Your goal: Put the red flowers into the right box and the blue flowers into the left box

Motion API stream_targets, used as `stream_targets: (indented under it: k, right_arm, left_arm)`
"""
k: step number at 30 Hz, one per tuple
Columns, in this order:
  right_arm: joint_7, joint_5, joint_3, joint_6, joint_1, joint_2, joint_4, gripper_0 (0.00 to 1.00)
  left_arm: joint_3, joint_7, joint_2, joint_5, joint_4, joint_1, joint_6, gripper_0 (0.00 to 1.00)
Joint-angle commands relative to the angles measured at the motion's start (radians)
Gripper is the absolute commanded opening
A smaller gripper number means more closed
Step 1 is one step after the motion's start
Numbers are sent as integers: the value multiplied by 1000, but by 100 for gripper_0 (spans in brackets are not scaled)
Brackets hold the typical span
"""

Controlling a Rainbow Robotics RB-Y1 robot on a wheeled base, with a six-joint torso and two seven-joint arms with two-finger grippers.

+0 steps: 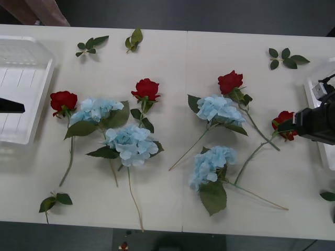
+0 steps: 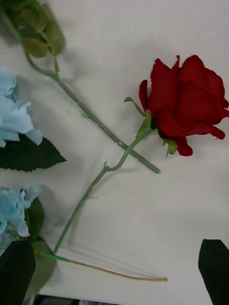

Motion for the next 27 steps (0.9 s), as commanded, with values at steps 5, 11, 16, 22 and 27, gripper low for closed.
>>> stream_targets:
  k: [5, 11, 16, 22, 27]
  right_arm:
    - [-270, 122, 60, -6, -20, 63, -34, 100]
    - [-459, 225, 115, -6, -50, 117, -4, 100]
    - [-523, 297, 165, -6, -98, 138, 57, 100]
    - [-520, 354, 176, -18, -144, 176, 149, 100]
    - [-510, 380, 176, -50, -164, 201, 224, 100]
  left_arm:
    - [-96, 18, 32, -84, 75, -79, -7, 100]
    - [-199, 13, 15, -119, 147, -184, -24, 100]
    - [-266, 5, -8, -138, 196, -253, -48, 100]
    - [-331, 8, -32, -216, 218, -303, -85, 100]
    - [-378, 5, -57, -221, 262, -356, -107, 100]
